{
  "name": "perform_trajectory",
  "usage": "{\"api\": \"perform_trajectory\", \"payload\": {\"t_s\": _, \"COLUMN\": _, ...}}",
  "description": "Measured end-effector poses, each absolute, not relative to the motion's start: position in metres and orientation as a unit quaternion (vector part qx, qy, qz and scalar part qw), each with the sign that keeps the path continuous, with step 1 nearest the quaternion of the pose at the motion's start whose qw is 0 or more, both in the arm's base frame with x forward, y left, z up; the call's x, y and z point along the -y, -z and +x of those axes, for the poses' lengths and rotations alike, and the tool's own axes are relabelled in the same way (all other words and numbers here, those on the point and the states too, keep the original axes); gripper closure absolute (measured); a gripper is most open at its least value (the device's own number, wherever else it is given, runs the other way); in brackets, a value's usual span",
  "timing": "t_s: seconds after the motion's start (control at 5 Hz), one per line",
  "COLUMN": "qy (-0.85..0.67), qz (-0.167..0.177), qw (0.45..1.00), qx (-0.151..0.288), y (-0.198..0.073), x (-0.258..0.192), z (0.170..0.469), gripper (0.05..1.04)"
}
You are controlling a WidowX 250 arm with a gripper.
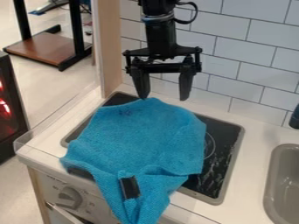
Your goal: Fold the cloth from the top left to the right
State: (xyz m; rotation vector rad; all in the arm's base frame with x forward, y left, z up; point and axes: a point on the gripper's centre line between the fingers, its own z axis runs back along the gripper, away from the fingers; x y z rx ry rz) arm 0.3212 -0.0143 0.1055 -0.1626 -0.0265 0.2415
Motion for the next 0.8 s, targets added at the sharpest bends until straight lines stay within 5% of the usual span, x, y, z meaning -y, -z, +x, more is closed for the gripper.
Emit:
{"api": "perform_trajectory", "payload": {"t_s": 0.4, "qy": -0.162, "qz": -0.013, "qw": 0.985, "qx": 0.064, "y": -0.067, "x": -0.047, "z": 0.373, "gripper": 0.084}}
{"api": "perform_trajectory", "payload": {"t_s": 0.8, "qy": -0.228, "qz": -0.019, "qw": 0.972, "qx": 0.059, "y": -0.049, "x": -0.093, "z": 0.409, "gripper": 0.084}}
